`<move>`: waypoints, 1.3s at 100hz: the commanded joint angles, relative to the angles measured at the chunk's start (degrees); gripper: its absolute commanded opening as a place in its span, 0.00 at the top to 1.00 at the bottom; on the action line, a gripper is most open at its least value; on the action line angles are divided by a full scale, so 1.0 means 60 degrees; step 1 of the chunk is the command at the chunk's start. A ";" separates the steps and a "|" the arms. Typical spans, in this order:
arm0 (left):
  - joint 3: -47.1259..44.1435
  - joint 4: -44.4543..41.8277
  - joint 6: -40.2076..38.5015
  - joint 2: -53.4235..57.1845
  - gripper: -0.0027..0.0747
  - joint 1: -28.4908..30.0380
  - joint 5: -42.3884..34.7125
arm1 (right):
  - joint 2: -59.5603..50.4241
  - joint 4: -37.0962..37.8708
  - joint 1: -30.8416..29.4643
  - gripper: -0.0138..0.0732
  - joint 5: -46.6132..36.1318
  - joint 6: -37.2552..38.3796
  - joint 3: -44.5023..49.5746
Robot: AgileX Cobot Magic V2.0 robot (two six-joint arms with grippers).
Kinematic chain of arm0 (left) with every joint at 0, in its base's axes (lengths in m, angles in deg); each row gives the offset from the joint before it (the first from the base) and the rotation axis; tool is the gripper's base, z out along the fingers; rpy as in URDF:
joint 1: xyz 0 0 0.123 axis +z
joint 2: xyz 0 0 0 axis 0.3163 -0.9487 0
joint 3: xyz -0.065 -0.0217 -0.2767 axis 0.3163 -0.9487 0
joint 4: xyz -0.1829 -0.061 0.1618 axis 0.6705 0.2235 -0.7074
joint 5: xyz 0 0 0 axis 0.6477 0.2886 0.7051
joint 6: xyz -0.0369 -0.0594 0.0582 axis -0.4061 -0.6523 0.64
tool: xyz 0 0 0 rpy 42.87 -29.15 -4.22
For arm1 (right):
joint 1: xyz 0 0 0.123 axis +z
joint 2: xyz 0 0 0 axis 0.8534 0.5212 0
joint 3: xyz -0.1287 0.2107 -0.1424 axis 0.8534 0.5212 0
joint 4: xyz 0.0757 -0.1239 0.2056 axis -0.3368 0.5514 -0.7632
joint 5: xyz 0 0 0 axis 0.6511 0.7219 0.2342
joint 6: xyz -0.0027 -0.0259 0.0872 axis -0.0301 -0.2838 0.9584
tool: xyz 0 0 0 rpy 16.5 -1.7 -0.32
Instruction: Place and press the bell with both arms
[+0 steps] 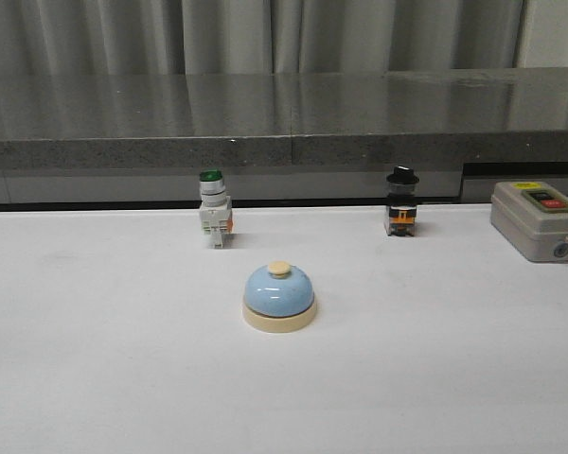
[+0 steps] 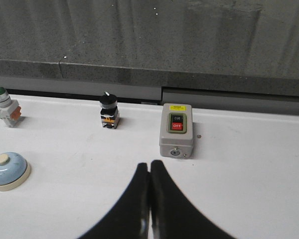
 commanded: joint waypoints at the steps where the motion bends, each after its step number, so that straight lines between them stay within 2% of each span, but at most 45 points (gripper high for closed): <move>1: -0.0396 0.0020 -0.0076 0.0287 0.99 0.0025 -0.0833 | -0.0488 0.0139 -0.0051 0.91 -0.1392 -0.0055 0.0399; 28: -0.0396 0.0020 -0.0076 0.0287 0.99 0.0025 -0.0833 | -0.2617 0.0139 -0.0051 0.91 -0.3036 -0.0055 0.2616; 66: -0.0396 0.0020 -0.0076 0.0287 0.99 0.0025 -0.0833 | -0.2586 0.0118 -0.0060 0.91 -0.4140 -0.0055 0.3964; 130: -0.0396 0.0020 -0.0076 0.0287 0.99 0.0025 -0.0833 | -0.2586 0.0118 -0.0060 0.91 -0.4223 -0.0055 0.4000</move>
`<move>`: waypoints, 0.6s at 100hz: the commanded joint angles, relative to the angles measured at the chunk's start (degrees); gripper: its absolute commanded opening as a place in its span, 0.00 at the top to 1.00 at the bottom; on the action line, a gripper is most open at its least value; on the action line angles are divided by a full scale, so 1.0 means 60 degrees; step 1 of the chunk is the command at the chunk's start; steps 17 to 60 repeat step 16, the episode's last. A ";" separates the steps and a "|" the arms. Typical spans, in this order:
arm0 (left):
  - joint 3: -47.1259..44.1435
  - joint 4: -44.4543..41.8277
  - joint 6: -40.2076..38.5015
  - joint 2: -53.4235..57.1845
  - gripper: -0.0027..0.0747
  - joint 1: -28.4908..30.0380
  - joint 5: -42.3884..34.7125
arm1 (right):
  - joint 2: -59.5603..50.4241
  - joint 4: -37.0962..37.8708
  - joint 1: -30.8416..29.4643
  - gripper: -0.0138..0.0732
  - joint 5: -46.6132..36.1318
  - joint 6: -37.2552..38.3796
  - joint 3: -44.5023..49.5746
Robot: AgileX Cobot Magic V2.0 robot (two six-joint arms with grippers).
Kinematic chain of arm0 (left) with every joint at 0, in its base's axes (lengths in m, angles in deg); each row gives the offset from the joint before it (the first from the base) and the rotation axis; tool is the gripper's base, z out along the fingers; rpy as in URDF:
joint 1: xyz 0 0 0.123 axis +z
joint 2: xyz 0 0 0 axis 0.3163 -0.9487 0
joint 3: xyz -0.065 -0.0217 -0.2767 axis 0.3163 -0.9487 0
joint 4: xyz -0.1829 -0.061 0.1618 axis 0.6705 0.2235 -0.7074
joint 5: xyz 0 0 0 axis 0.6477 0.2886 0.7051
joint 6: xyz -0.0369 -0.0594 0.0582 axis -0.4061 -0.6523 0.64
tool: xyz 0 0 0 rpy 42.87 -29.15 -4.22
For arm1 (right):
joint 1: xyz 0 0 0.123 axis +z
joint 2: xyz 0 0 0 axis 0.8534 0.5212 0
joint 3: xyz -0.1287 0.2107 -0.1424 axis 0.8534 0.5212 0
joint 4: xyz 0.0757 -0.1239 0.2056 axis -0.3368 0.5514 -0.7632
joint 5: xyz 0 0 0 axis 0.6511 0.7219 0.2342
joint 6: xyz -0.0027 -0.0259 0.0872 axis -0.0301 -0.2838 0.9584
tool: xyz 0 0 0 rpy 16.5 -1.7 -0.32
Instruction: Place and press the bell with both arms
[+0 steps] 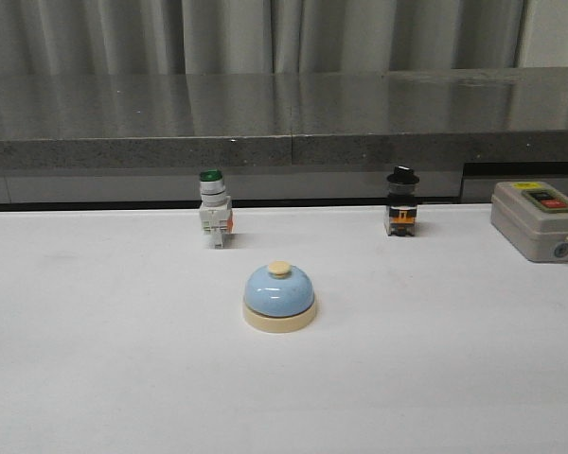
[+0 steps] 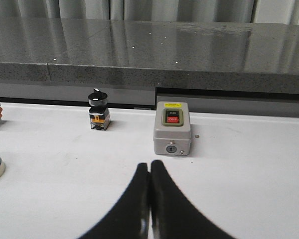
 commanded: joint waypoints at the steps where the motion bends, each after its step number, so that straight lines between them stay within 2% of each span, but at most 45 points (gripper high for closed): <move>1: -0.0396 0.0020 -0.0076 0.0287 0.99 0.0025 -0.0817 | -0.0167 0.0052 -0.0060 0.91 -0.0866 -0.0040 -0.0146; 60: -0.0396 0.0020 -0.0076 0.0287 0.99 0.0025 -0.0817 | -0.0167 0.0052 -0.0060 0.91 -0.0866 -0.0040 -0.0146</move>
